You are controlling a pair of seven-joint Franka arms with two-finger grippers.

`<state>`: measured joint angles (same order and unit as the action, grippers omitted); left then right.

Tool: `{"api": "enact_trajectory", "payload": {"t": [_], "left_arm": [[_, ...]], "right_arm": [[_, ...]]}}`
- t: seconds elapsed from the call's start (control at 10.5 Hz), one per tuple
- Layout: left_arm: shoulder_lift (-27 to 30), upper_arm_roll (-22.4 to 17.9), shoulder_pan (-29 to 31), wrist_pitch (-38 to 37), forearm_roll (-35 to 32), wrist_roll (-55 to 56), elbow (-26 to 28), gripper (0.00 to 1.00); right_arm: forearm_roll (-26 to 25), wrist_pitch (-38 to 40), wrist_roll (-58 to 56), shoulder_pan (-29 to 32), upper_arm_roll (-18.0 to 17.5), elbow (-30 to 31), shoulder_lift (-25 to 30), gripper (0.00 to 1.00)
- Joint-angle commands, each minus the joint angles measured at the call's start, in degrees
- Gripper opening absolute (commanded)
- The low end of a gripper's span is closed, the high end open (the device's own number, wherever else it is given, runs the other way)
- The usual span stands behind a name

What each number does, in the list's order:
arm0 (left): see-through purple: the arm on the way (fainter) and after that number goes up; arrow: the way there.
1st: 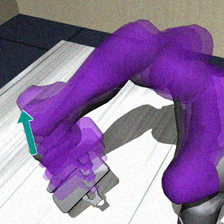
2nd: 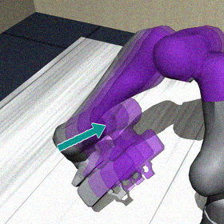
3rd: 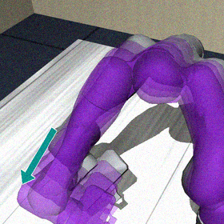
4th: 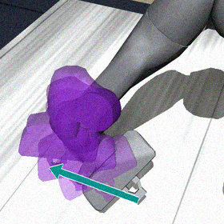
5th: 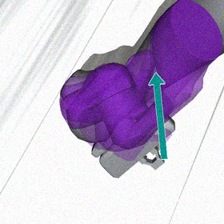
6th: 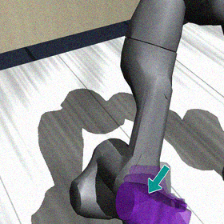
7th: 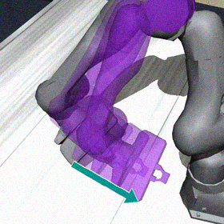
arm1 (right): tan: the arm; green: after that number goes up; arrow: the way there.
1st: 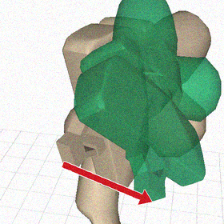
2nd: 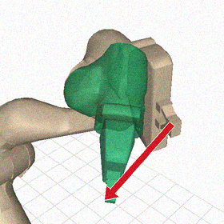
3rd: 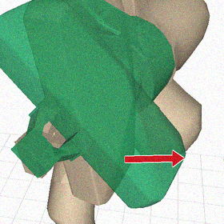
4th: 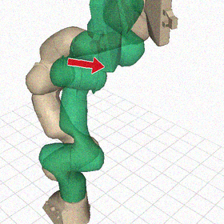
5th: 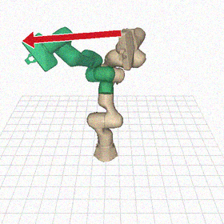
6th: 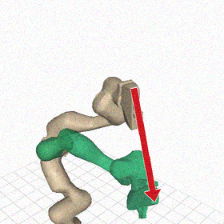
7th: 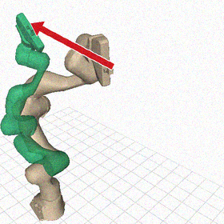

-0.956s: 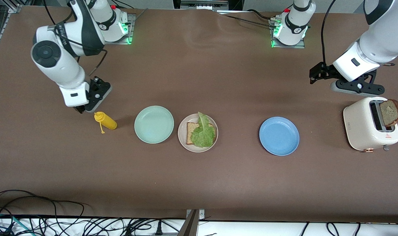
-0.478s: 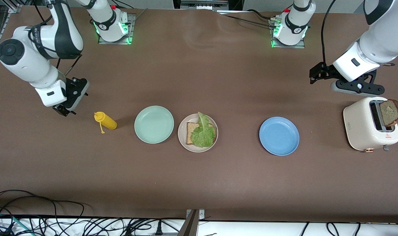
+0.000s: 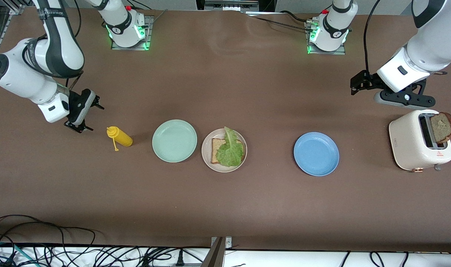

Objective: Make sandwich on beige plate with both arms
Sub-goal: 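Grasp the yellow mustard bottle with the right gripper and lift it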

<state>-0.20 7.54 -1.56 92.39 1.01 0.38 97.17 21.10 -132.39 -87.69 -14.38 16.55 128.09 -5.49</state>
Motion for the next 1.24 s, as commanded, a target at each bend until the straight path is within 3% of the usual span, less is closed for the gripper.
{"api": "enact_trajectory", "payload": {"t": [0.0,0.19,0.57,1.15], "left_arm": [[-0.3,0.0,0.2,-1.0,1.4,-1.0,-1.2,1.0],[-0.3,0.1,0.2,-1.0,1.4,-1.0,-1.3,1.0],[-0.3,0.1,0.2,-1.0,1.4,-0.9,-1.2,1.0],[-0.3,0.1,0.2,-1.0,1.4,-0.9,-1.2,1.0]], "right_arm": [[8.0,-0.8,-7.8,0.8,0.7,0.1,-2.4,1.0],[11.3,-0.9,-11.4,1.6,1.2,0.1,-4.7,1.0],[23.3,-1.3,-20.6,2.6,1.2,-0.7,-9.6,1.0],[27.3,-2.1,-20.7,2.3,1.0,-3.1,-13.8,1.0]]}}
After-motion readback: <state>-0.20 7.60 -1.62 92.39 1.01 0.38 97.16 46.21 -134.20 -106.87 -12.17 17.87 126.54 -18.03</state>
